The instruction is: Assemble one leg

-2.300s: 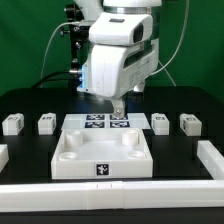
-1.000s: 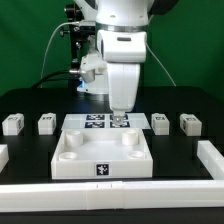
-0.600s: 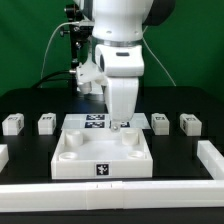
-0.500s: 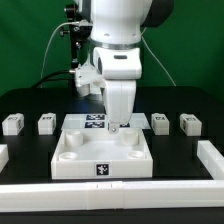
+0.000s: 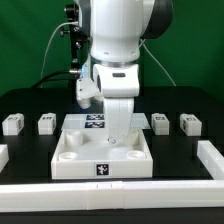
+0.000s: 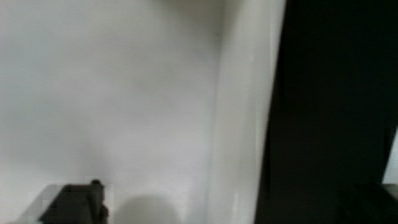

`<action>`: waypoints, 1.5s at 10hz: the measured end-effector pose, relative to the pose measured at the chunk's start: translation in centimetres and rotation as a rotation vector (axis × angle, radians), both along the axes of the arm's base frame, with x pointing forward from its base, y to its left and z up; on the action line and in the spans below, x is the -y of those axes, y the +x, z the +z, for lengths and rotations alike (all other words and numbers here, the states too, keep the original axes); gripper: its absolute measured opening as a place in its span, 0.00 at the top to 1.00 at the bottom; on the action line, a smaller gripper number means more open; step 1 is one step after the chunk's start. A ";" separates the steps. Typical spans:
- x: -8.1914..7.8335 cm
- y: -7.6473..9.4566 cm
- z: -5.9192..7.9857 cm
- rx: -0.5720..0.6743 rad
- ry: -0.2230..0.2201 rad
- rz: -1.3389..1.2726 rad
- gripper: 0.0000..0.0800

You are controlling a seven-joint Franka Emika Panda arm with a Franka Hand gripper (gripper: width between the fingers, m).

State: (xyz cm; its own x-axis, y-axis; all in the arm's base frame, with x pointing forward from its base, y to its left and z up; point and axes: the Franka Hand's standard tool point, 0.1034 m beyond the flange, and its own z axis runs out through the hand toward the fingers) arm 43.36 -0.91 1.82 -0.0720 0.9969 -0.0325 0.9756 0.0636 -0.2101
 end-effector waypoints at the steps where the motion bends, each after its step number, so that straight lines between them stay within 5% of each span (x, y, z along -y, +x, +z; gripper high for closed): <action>1: 0.0 -0.1 -0.2 -0.005 0.001 0.000 0.19; 3: 0.0 -0.3 -0.3 -0.009 0.000 0.000 0.19; 4: 0.0 -0.3 -0.3 -0.012 0.000 -0.001 0.35; 5: 0.0 -0.4 -0.4 -0.014 0.000 -0.001 0.35; 7: 0.0 -0.4 -0.5 -0.015 0.000 -0.001 0.75; 8: 0.0 -0.4 -0.5 -0.015 0.000 -0.001 0.75; 9: 0.1 -0.3 -0.4 -0.009 0.001 -0.001 0.90; 15: 0.1 -0.2 -0.4 -0.006 0.001 -0.002 0.90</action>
Offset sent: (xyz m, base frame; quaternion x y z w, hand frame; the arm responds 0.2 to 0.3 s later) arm 0.0001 0.0004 0.0002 0.0195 0.0060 0.0096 0.9997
